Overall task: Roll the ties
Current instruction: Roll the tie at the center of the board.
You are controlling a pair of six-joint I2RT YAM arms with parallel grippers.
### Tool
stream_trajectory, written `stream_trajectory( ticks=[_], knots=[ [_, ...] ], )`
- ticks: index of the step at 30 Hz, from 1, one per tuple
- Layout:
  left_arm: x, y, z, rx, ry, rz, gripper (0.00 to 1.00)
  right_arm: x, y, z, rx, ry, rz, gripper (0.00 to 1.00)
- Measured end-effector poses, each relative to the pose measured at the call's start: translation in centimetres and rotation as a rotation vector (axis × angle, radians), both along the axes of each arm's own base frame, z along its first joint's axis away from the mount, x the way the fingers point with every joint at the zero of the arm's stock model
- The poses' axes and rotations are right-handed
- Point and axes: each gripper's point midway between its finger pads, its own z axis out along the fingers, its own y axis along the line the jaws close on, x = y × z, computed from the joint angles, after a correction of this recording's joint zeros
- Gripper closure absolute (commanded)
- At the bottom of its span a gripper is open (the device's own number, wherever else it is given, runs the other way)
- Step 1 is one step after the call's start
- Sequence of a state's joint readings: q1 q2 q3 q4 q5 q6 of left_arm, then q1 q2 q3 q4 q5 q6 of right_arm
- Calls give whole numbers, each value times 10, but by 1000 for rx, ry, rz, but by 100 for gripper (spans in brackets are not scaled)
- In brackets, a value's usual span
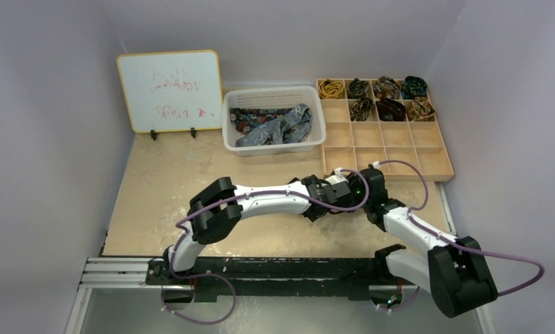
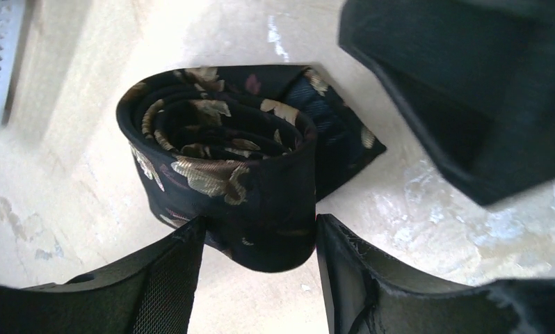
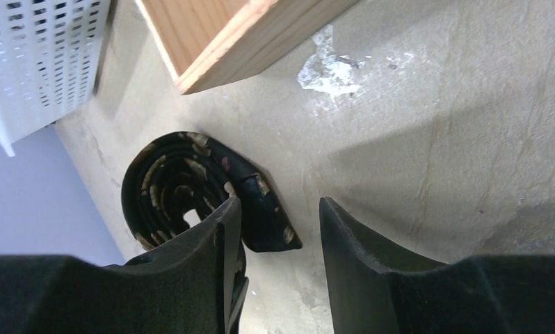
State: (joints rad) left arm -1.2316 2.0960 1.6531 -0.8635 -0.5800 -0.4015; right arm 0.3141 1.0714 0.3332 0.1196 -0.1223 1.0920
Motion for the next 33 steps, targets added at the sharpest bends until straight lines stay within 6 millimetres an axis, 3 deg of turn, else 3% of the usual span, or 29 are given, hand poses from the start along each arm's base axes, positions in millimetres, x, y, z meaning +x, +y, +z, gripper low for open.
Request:
stream_trajectory(
  ticks=[5,7,10,14,17,19,23,25,28,33],
  knots=[
    [-9,-10,0,-20,46,-61,39,-2,1,-10,3,39,15,46],
    [-13,-14,7,-45,54,-75,36,-3,3,-10,12,42,31,38],
    [-14,-21,36,-137,39,-90,30,-4,6,-6,25,32,52,35],
    [-12,-19,101,-322,-29,-86,25,-2,13,7,58,-16,85,27],
    [-3,0,138,-461,-58,-55,23,3,20,21,96,-73,117,21],
    [12,22,149,-543,-54,-4,20,6,26,29,116,-115,150,16],
    [57,88,136,-663,-33,158,17,5,37,38,143,-174,242,4],
    [65,106,119,-697,9,204,17,3,40,41,144,-198,283,3],
    [57,107,89,-759,139,197,17,-2,43,40,132,-221,350,3],
    [54,92,72,-854,265,148,17,-8,46,22,98,-182,439,14]
  ],
)
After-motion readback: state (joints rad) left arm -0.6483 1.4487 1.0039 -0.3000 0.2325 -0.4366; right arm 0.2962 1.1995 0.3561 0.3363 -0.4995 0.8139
